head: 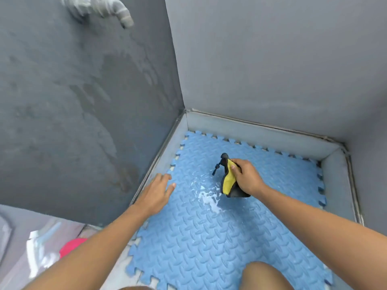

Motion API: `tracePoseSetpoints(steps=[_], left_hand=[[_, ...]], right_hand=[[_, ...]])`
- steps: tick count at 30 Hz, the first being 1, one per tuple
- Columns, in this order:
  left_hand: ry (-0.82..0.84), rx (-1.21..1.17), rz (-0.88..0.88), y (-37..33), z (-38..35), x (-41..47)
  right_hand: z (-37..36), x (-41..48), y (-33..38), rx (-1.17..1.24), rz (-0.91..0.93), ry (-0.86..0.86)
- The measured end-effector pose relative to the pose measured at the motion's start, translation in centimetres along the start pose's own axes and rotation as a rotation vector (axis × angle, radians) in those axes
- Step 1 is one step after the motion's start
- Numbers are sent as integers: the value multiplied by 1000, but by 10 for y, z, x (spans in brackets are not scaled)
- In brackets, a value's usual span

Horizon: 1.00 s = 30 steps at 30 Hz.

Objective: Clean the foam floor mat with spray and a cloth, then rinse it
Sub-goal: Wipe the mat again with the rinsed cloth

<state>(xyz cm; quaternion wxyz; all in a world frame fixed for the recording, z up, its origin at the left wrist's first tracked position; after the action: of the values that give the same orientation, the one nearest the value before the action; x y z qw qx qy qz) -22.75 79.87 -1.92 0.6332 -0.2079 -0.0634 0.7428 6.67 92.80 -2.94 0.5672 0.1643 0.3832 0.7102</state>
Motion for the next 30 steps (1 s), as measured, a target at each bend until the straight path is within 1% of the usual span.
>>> tracePoseSetpoints(steps=[2,3,5,7,9,11,15,17,18,19,20,22,27,29,30], left_hand=[[105,71,64,34,-56,-6],[100,115,67,41,-77,-10],[12,161,79,40,-102,-15],[-123,130,94,36,-112,-17],[-221,90,73,37,-113,-17],[-241,80,61,39,-112,-19],[-233,118,23,37,-112,-20],[-228,142,13,37,-112,-20],[-235,148,5,38,-112,-20],[-239,143,-6,37,-112,-21],[-246,136,-18,36,-112,-21],[-261,124,-33,35,-112,-22],[-280,94,-149,34,-115,-20],[-281,77,-168,35,-115,-20],[-283,68,-167,36,-115,-19]], right_hand=[[-12,-4,-48,-61,-75,-39],[-15,-6,-67,-94,-107,-79],[-23,-9,-92,-124,-190,-189],[-36,-10,-91,-159,-273,-313],[-59,-7,-75,-244,-259,-384],[-91,-8,-46,-290,-122,-343],[-149,-28,3,-371,293,-123],[-158,-42,6,-418,480,-39],[-154,-47,-1,-431,532,-26],[-143,-50,-12,-433,540,-38],[-128,-49,-28,-427,510,-76],[-84,-42,-66,-413,371,-186],[41,-17,-175,-424,-106,-485],[64,-7,-195,-391,-304,-603],[65,0,-195,-376,-374,-640]])
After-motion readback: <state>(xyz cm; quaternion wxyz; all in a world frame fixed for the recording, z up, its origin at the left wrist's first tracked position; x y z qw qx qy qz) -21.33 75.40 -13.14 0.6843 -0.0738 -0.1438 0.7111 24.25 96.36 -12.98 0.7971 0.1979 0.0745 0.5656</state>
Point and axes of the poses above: each hand's wrist, its own x-axis towards the middle knuckle, its own z-axis out of the back of the hand, y = z × x, the point moved 4 cm from there along x, towards the middle knuckle
